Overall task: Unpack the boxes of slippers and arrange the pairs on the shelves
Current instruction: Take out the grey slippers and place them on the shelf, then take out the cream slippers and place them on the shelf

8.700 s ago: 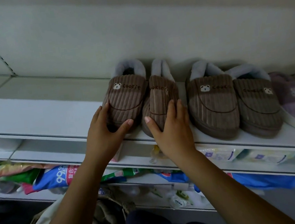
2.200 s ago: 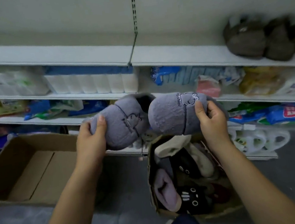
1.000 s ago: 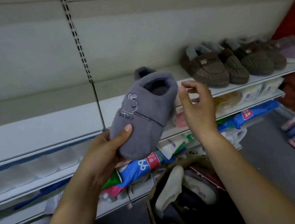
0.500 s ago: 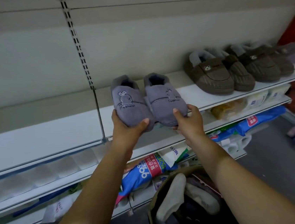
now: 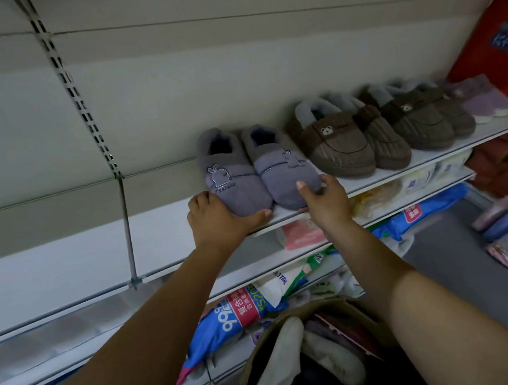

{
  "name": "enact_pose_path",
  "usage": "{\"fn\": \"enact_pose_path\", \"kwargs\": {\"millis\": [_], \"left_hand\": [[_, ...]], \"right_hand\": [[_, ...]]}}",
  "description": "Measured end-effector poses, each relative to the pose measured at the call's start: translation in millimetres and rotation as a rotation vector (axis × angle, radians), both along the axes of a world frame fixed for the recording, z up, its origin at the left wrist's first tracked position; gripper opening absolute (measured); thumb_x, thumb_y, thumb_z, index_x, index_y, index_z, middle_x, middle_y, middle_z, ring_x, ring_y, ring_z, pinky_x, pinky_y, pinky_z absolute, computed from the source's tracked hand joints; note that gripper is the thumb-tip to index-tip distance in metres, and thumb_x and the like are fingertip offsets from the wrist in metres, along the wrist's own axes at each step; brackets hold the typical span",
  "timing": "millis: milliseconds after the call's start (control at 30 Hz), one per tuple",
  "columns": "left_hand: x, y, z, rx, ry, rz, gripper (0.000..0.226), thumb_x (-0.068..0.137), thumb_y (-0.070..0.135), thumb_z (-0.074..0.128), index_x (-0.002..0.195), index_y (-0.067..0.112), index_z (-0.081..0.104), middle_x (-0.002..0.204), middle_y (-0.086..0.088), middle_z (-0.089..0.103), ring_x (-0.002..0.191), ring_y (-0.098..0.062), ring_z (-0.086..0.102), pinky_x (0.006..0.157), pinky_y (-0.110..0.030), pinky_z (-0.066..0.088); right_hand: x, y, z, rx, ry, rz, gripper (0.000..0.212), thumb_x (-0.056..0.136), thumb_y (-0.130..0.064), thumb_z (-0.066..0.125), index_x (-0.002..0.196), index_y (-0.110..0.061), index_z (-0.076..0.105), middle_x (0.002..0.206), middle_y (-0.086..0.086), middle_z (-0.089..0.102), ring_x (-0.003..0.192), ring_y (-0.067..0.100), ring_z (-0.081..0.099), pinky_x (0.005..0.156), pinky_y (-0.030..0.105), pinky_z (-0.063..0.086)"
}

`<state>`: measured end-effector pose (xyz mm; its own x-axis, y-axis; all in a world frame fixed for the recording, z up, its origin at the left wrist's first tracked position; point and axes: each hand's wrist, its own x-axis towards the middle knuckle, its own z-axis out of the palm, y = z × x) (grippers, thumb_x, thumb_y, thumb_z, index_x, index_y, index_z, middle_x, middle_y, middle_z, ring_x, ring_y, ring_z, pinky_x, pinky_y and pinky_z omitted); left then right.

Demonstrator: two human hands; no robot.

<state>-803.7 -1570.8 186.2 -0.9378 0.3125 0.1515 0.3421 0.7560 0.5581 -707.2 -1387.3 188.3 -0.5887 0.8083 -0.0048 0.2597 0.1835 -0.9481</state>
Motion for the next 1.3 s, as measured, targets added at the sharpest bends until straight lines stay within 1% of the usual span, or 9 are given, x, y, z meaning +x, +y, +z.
{"fn": "enact_pose_path", "kwargs": {"millis": [100, 300, 467, 633, 767, 867, 1067, 1200, 1300], "left_hand": [[2, 2, -6, 0.051, 0.042, -0.019, 0.122, 0.05, 0.095, 0.062, 0.134, 0.006, 0.055, 0.13, -0.011, 0.059, 0.124, -0.03, 0.049, 0.107, -0.04, 0.041], [2, 1, -13, 0.048, 0.119, -0.04, 0.118, 0.055, 0.097, 0.055, 0.132, 0.008, 0.058, 0.126, -0.01, 0.064, 0.119, -0.029, 0.056, 0.105, -0.04, 0.044], [2, 1, -9, -0.033, 0.089, -0.056, 0.122, 0.054, 0.102, 0.048, 0.135, 0.011, 0.052, 0.132, -0.007, 0.059, 0.126, -0.028, 0.051, 0.11, -0.043, 0.039], [4, -2, -2, -0.064, 0.048, -0.102, 0.126, 0.055, 0.1, 0.053, 0.141, 0.009, 0.046, 0.141, -0.011, 0.054, 0.132, -0.031, 0.047, 0.113, -0.045, 0.037], [12, -11, -5, 0.001, 0.065, -0.171, 0.109, 0.063, 0.087, 0.058, 0.133, 0.003, 0.051, 0.13, -0.016, 0.056, 0.122, -0.036, 0.052, 0.105, -0.045, 0.045], [46, -28, -20, 0.012, 0.128, -0.211, 0.095, 0.074, 0.073, 0.053, 0.133, -0.002, 0.051, 0.135, -0.022, 0.053, 0.123, -0.042, 0.051, 0.107, -0.052, 0.043], [137, -75, -70, -0.042, 0.293, -0.384, 0.074, 0.09, 0.049, 0.056, 0.142, -0.002, 0.051, 0.148, -0.024, 0.049, 0.137, -0.041, 0.046, 0.116, -0.053, 0.036], [194, -103, -114, -0.168, 0.192, -0.394, 0.065, 0.088, 0.045, 0.054, 0.136, 0.001, 0.058, 0.143, -0.023, 0.054, 0.131, -0.043, 0.051, 0.111, -0.056, 0.039], [234, -116, -145, -0.239, 0.049, -0.36, 0.065, 0.088, 0.049, 0.052, 0.133, 0.002, 0.061, 0.14, -0.024, 0.057, 0.128, -0.044, 0.054, 0.108, -0.057, 0.043]], "right_hand": [[-5, 2, -4, 0.018, 0.01, -0.036, 0.071, 0.082, -0.052, 0.072, 0.135, -0.012, 0.049, 0.124, 0.015, 0.067, 0.107, 0.03, 0.067, 0.091, 0.051, 0.057], [-9, -2, -26, 0.073, 0.037, -0.131, 0.085, 0.068, -0.072, 0.058, 0.127, -0.011, 0.058, 0.117, 0.019, 0.065, 0.104, 0.034, 0.066, 0.088, 0.05, 0.058], [-1, -6, -8, 0.143, -0.08, -0.088, 0.061, 0.091, -0.046, 0.067, 0.132, -0.002, 0.056, 0.129, 0.021, 0.052, 0.116, 0.034, 0.054, 0.1, 0.032, 0.045], [16, -3, -9, 0.266, -0.137, 0.018, 0.056, 0.095, -0.045, 0.062, 0.134, -0.004, 0.057, 0.129, 0.024, 0.051, 0.121, 0.039, 0.049, 0.105, 0.044, 0.043], [42, -7, -10, 0.319, -0.107, 0.124, 0.058, 0.095, -0.041, 0.064, 0.142, -0.009, 0.051, 0.133, 0.018, 0.054, 0.123, 0.031, 0.051, 0.105, 0.037, 0.043], [70, -13, -17, 0.386, -0.105, 0.218, 0.061, 0.094, -0.034, 0.067, 0.145, -0.007, 0.046, 0.144, 0.017, 0.049, 0.133, 0.029, 0.046, 0.106, 0.023, 0.033], [145, -31, -66, 0.556, -0.097, 0.37, 0.061, 0.09, -0.035, 0.069, 0.14, -0.004, 0.054, 0.145, 0.014, 0.051, 0.137, 0.026, 0.046, 0.115, 0.034, 0.036], [200, -38, -106, 0.5, -0.215, 0.49, 0.058, 0.091, -0.032, 0.072, 0.14, -0.006, 0.053, 0.149, 0.012, 0.048, 0.14, 0.024, 0.043, 0.118, 0.029, 0.03], [239, -35, -138, 0.476, -0.346, 0.577, 0.052, 0.092, -0.028, 0.071, 0.137, -0.006, 0.057, 0.147, 0.01, 0.051, 0.136, 0.023, 0.046, 0.111, 0.011, 0.02]]}}
